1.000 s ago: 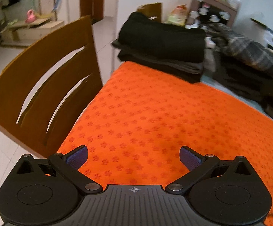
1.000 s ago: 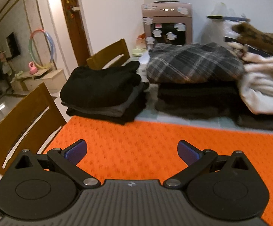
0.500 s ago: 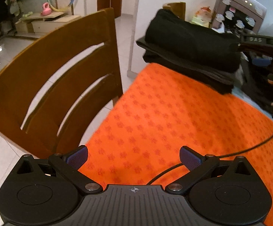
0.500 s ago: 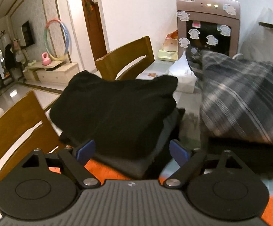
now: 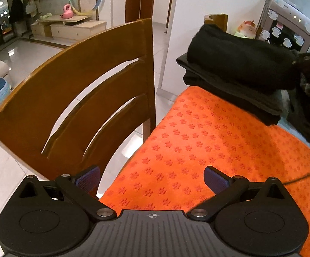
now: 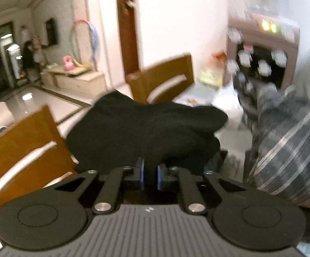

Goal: Fold clothes
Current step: 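Reach both tools to the black folded garment on the stack and grasp it, then lift the black garment with both tools and lay it on the orange mat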

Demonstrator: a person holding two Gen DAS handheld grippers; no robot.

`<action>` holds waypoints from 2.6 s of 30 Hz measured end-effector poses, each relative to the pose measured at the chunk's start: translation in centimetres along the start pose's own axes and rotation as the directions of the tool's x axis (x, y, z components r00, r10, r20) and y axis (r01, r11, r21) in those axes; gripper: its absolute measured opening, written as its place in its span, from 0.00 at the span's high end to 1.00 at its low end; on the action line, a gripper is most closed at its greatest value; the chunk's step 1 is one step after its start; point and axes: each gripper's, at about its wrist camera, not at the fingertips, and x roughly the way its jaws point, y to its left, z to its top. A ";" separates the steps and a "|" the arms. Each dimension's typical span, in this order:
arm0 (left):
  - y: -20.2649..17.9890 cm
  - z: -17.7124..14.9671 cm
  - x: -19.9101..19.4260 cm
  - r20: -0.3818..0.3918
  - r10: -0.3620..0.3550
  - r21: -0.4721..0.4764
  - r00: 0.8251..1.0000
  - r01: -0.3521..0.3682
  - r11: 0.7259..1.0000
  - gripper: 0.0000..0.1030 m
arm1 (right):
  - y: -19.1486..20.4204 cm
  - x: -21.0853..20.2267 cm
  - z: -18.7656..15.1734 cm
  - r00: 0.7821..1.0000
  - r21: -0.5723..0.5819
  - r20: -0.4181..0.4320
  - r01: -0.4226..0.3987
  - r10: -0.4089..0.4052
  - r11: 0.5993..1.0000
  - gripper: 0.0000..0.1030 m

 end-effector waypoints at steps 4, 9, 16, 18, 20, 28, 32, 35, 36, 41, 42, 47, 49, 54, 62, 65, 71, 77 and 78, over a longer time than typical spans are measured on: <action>0.4 -0.3 -1.6 0.017 -0.010 0.005 1.000 0.010 1.000 0.00 | 0.5 -5.7 -1.7 1.000 0.009 0.004 -0.028 0.028 1.000 0.88; 0.6 -1.0 -3.5 0.018 -0.033 0.029 0.999 0.033 0.999 0.00 | 1.1 -12.9 -3.8 0.998 0.020 0.010 -0.063 0.063 0.998 0.88; 0.2 -2.9 -6.0 -0.010 -0.110 0.070 0.994 0.111 0.991 0.00 | -0.8 -20.7 -12.4 0.993 0.118 -0.120 0.007 0.007 0.993 0.88; -0.1 -3.4 -6.4 -0.025 -0.134 0.090 0.991 0.136 0.987 0.00 | -1.8 -21.9 -15.1 0.986 0.164 -0.163 0.044 -0.016 0.985 0.87; -0.4 -3.9 -6.6 -0.041 -0.155 0.110 0.987 0.158 0.981 0.00 | -2.6 -22.8 -17.6 0.981 0.199 -0.193 0.075 -0.036 0.977 0.86; -2.0 -3.0 -5.6 -0.119 -0.257 0.116 0.959 0.270 0.956 0.01 | -3.9 -24.2 -21.7 0.968 0.284 -0.232 0.156 -0.090 0.946 0.64; -3.5 -1.6 -4.2 -0.138 -0.296 0.128 0.945 0.314 0.941 0.01 | -5.6 -25.0 -21.0 0.974 0.345 -0.203 0.164 -0.097 0.924 0.53; -5.4 -0.3 -2.7 -0.137 -0.296 0.181 0.945 0.318 0.931 0.02 | -6.9 -24.4 -20.0 0.975 0.373 -0.197 0.172 -0.103 0.912 0.46; -6.0 0.2 -2.1 -0.140 -0.300 0.190 0.944 0.323 0.927 0.02 | -7.4 -24.1 -19.6 0.975 0.385 -0.197 0.173 -0.102 0.907 0.44; -8.9 2.7 1.2 -0.160 -0.328 0.213 0.931 0.357 0.909 0.08 | -10.0 -21.0 -18.4 0.974 0.430 -0.210 0.174 -0.089 0.886 0.41; -9.5 3.3 2.0 -0.164 -0.335 0.218 0.928 0.365 0.905 0.10 | -10.5 -20.2 -18.3 0.973 0.440 -0.215 0.173 -0.083 0.881 0.41; -12.3 5.1 5.2 -0.206 -0.362 0.222 0.909 0.403 0.888 0.19 | -12.5 -16.6 -18.2 0.969 0.459 -0.239 0.169 -0.062 0.872 0.41; -13.3 5.5 6.6 -0.232 -0.370 0.213 0.900 0.418 0.883 0.24 | -12.9 -15.5 -18.1 0.967 0.456 -0.251 0.166 -0.052 0.874 0.41; -14.9 5.6 9.3 -0.298 -0.396 0.178 0.869 0.458 0.871 0.54 | -13.2 -13.9 -18.3 0.962 0.459 -0.271 0.150 -0.023 0.876 0.61; -12.6 5.3 6.8 -0.252 -0.495 0.132 0.832 0.536 0.834 0.88 | -11.3 -16.9 -16.9 0.979 0.440 -0.203 0.115 -0.026 0.890 0.92; -11.1 4.9 4.0 -0.219 -0.528 0.145 0.820 0.563 0.814 0.89 | -9.7 -19.3 -16.2 0.986 0.426 -0.161 0.100 -0.033 0.899 0.92; -7.2 2.6 -1.9 -0.181 -0.585 0.207 0.791 0.612 0.763 0.89 | -5.2 -25.5 -16.1 0.995 0.370 -0.087 0.080 -0.051 0.925 0.92; -2.7 -2.0 -6.6 -0.209 -0.586 0.278 0.783 0.622 0.732 0.89 | 0.0 -31.3 -19.3 0.997 0.300 -0.065 0.063 -0.045 0.952 0.92; -2.0 -3.0 -7.1 -0.223 -0.579 0.292 0.784 0.620 0.728 0.89 | 1.1 -32.1 -20.1 0.997 0.282 -0.068 0.059 -0.042 0.958 0.92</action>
